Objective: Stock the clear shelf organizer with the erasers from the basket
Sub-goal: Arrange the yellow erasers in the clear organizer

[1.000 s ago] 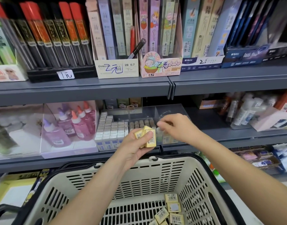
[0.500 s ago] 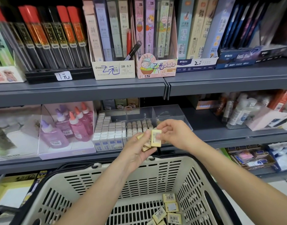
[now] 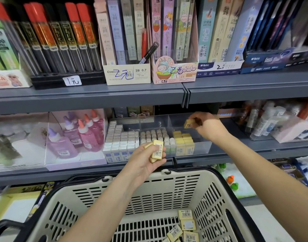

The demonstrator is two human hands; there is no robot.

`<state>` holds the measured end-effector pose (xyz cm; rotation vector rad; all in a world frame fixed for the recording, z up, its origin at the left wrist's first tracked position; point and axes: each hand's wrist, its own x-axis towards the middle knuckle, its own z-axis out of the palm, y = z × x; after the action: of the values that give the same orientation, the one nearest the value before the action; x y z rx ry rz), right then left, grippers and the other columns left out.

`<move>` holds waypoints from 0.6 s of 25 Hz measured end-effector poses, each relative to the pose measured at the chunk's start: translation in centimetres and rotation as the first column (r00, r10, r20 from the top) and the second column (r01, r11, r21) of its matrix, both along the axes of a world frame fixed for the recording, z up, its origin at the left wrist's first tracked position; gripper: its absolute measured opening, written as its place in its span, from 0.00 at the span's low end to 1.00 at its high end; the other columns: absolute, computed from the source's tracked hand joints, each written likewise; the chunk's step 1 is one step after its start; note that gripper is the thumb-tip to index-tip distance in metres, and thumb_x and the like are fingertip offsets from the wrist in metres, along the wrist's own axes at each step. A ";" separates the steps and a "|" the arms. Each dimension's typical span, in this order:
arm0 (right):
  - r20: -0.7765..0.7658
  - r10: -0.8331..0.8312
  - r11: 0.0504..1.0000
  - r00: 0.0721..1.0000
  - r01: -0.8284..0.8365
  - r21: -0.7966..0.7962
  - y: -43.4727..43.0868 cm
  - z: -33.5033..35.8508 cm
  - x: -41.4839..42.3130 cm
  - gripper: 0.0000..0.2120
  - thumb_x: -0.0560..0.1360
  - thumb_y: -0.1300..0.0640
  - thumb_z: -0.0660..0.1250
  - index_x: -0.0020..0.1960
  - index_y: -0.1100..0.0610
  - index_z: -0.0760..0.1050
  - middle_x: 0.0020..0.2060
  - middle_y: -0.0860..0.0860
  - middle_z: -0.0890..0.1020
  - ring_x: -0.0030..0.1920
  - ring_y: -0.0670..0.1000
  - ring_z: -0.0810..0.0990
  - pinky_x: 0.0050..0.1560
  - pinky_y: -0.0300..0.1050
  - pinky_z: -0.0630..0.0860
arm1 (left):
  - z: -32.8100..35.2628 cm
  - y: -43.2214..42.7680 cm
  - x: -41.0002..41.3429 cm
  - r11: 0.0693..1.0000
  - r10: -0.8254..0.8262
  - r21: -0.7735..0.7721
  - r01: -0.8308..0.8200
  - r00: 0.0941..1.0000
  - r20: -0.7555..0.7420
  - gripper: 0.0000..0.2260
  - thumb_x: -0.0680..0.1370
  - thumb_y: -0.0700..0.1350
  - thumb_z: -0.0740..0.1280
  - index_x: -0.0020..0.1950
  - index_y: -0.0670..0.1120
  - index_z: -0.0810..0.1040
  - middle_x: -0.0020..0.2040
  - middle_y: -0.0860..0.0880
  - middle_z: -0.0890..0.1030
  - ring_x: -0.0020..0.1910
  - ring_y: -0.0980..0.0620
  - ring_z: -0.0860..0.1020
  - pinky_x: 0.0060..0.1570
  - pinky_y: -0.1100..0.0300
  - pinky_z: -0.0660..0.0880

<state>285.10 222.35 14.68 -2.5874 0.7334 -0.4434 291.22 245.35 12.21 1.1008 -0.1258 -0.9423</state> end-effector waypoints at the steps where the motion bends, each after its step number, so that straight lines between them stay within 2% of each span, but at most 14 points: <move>1: -0.027 -0.001 1.000 1.000 0.000 -0.026 0.0 0.2 0.0 0.12 0.75 0.61 0.64 0.56 0.51 0.77 0.49 0.52 0.81 0.44 0.52 0.77 0.45 0.37 0.70 | 0.0 0.1 0.1 1.000 0.005 -0.004 -0.005 1.000 -0.001 0.10 0.77 0.36 0.63 0.58 0.39 0.73 0.43 0.42 0.84 0.41 0.49 0.81 0.38 0.58 0.80; 4: -0.115 0.027 0.991 0.993 -0.042 -0.129 0.4 0.2 -0.2 0.14 0.74 0.62 0.62 0.57 0.51 0.77 0.50 0.53 0.81 0.47 0.55 0.78 0.48 0.43 0.76 | 0.0 0.2 0.3 1.000 0.009 -0.014 -0.010 1.000 -0.010 0.10 0.77 0.36 0.63 0.58 0.39 0.73 0.43 0.42 0.84 0.40 0.49 0.80 0.38 0.58 0.80; 7: -0.144 0.032 0.994 0.989 -0.047 -0.102 1.0 -0.3 -0.1 0.13 0.75 0.60 0.62 0.59 0.52 0.76 0.52 0.54 0.81 0.50 0.57 0.79 0.52 0.47 0.77 | 0.0 0.1 0.1 1.000 0.001 -0.015 -0.002 1.000 -0.011 0.08 0.77 0.36 0.63 0.56 0.40 0.73 0.42 0.42 0.83 0.40 0.49 0.80 0.36 0.58 0.80; 11: -0.223 0.029 0.997 0.974 -0.045 -0.069 1.2 -1.5 0.7 0.13 0.77 0.57 0.61 0.61 0.56 0.73 0.56 0.57 0.80 0.55 0.59 0.77 0.55 0.45 0.74 | 0.0 0.4 0.1 1.000 0.000 -0.022 0.000 1.000 -0.017 0.07 0.77 0.37 0.63 0.55 0.40 0.74 0.44 0.42 0.83 0.40 0.49 0.80 0.35 0.59 0.79; 15: -0.346 0.076 0.991 0.935 -0.109 -0.075 0.8 -1.8 0.9 0.10 0.78 0.60 0.57 0.57 0.57 0.72 0.55 0.56 0.79 0.53 0.58 0.77 0.48 0.39 0.68 | -0.1 0.5 0.3 1.000 0.004 -0.022 -0.005 1.000 -0.021 0.08 0.77 0.36 0.63 0.57 0.40 0.73 0.45 0.41 0.83 0.40 0.49 0.80 0.34 0.59 0.79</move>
<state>285.99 223.16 12.85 -2.8102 0.7111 0.0078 291.50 245.86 12.14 1.0701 -0.1165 -0.9462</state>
